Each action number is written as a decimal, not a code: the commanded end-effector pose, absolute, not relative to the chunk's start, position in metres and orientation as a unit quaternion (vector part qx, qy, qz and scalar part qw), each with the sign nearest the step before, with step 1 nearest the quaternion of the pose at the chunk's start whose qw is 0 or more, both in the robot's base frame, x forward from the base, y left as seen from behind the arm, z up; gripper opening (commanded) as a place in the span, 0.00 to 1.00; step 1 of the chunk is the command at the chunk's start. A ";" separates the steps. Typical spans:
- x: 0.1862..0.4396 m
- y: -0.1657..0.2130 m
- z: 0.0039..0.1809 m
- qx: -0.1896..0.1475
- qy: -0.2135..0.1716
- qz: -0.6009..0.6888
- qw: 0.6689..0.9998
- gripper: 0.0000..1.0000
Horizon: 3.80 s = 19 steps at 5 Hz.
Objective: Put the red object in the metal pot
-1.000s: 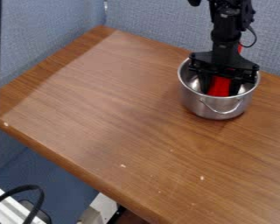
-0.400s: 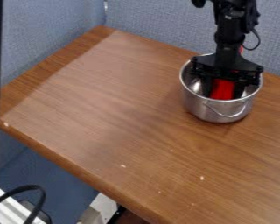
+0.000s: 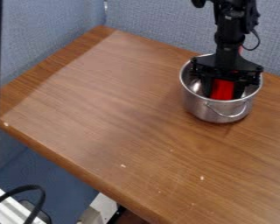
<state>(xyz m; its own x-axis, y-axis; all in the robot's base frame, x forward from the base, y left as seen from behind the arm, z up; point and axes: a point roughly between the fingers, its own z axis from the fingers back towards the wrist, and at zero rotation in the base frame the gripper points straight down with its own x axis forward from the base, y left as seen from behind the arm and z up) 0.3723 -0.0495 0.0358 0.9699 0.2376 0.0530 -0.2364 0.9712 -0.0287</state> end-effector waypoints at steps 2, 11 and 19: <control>0.348 -0.046 0.025 0.004 0.025 0.087 0.996 0.00; 0.357 0.019 0.060 -0.018 0.028 0.083 0.996 0.00; 0.377 0.036 0.074 -0.012 0.033 0.028 0.999 0.00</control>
<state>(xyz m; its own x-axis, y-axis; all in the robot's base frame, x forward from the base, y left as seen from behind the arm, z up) 0.3695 0.0335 0.0587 0.9915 0.0552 -0.1180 -0.0592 0.9978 -0.0303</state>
